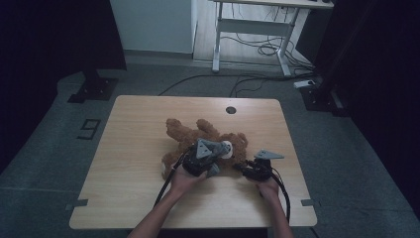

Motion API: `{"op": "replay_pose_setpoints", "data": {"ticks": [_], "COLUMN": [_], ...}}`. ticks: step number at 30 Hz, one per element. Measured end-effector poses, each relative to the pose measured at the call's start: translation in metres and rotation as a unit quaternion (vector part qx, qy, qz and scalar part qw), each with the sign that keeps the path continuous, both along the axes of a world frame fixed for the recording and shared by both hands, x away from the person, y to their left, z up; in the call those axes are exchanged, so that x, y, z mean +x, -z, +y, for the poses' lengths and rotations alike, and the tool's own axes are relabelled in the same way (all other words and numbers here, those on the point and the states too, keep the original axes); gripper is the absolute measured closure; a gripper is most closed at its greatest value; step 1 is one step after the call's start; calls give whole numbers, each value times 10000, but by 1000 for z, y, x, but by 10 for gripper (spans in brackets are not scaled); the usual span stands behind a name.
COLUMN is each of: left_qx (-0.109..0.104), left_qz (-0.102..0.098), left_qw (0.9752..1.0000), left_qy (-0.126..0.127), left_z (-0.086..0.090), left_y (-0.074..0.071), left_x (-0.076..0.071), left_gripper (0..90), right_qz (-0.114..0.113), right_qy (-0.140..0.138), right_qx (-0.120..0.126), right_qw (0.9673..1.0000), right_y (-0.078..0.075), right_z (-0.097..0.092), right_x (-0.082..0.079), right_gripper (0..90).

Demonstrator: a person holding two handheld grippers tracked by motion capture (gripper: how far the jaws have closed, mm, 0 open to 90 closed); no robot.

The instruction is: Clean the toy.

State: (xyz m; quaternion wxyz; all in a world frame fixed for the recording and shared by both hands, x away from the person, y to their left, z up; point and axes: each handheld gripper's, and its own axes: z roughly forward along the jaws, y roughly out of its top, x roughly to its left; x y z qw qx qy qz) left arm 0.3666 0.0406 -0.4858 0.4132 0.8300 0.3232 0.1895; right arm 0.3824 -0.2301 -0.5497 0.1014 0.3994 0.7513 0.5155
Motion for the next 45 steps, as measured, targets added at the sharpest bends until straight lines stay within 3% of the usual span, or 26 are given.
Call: {"op": "replay_pose_setpoints", "data": {"ticks": [5, 8, 9, 10, 11, 12, 15, 17, 21, 22, 24, 27, 29, 32, 33, 34, 36, 39, 40, 41, 42, 43, 45], "left_qx": [-105, -160, -160, -243, -243, -305, -338, -530, -573, -420, -398, -496, -508, -233, -233, -76, -210, -376, -549, -549, -738, -738, -887], "left_qz": [12, -166, -166, -131, -131, -68, 14, 230, 261, 193, 186, 219, 228, 194, 194, 303, 500, 516, 425, 425, 248, 248, -6], "left_qw": [9998, 9988, 9988, 9978, 9978, 9966, 9951, 9928, 9920, 9925, 9922, 9894, 9889, 9865, 9865, 9847, 9843, 9839, 9839, 9839, 9848, 9848, 9871], "left_qy": [-183, -443, -443, -597, -597, -761, -925, -1045, -1092, -1131, -1164, -1347, -1378, -1611, -1611, -1713, -1679, -1671, -1644, -1644, -1553, -1553, -1333], "left_z": [26, 53, 53, 68, 68, 82, 95, 111, 116, 118, 119, 131, 134, 144, 144, 150, 157, 160, 160, 160, 157, 157, 145], "left_y": [-4, -12, -12, -13, -13, -10, -3, 9, 12, 11, 11, 13, 14, 18, 18, 24, 33, 35, 29, 29, 16, 16, -5], "left_x": [-3, -10, -10, -10, -10, -9, -6, -3, -3, -4, -4, -4, -5, -5, -5, -4, -5, -8, -12, -12, -16, -16, -21], "left_gripper": [762, 763, 763, 764, 764, 765, 766, 768, 769, 769, 769, 769, 769, 771, 773, 773, 774, 774, 774, 773, 773, 773, 773], "right_qz": [55, 93, 93, 99, 99, 88, 90, 94, 110, 122, 124, 127, 131, 142, 142, 162, 176, 188, 194, 194, 196, 196, 193], "right_qy": [-21, -14, -14, -15, -15, -19, -25, -37, -46, -43, -44, -63, -65, -60, -60, -48, -45, -51, -49, -49, -48, -48, -48], "right_qx": [41, 69, 69, 77, 77, 73, 71, 63, 56, 60, 53, 47, 59, 64, 64, 86, 115, 130, 149, 149, 154, 154, 149], "right_qw": [10000, 9999, 9999, 9999, 9999, 9999, 9999, 9999, 9999, 9999, 9999, 9999, 9999, 9999, 9999, 9998, 9998, 9997, 9997, 9997, 9997, 9997, 9997], "right_y": [0, 0, 0, 0, 0, 0, 1, 1, 1, 1, 1, 1, 1, 1, 1, 2, 2, 2, 2, 2, 3, 3, 2], "right_z": [-2, -3, -3, -3, -3, -3, -3, -3, -3, -3, -3, -3, -3, -3, -3, -4, -4, -4, -4, -4, -4, -4, -4], "right_x": [1, 1, 1, 1, 1, 1, 1, 1, 0, 0, 0, 0, 1, 1, 1, 1, 1, 2, 2, 2, 2, 2, 2], "right_gripper": [624, 625, 625, 625, 625, 625, 625, 625, 624, 624, 624, 624, 624, 623, 623, 623, 623, 623, 624, 624, 624, 624, 624]}}
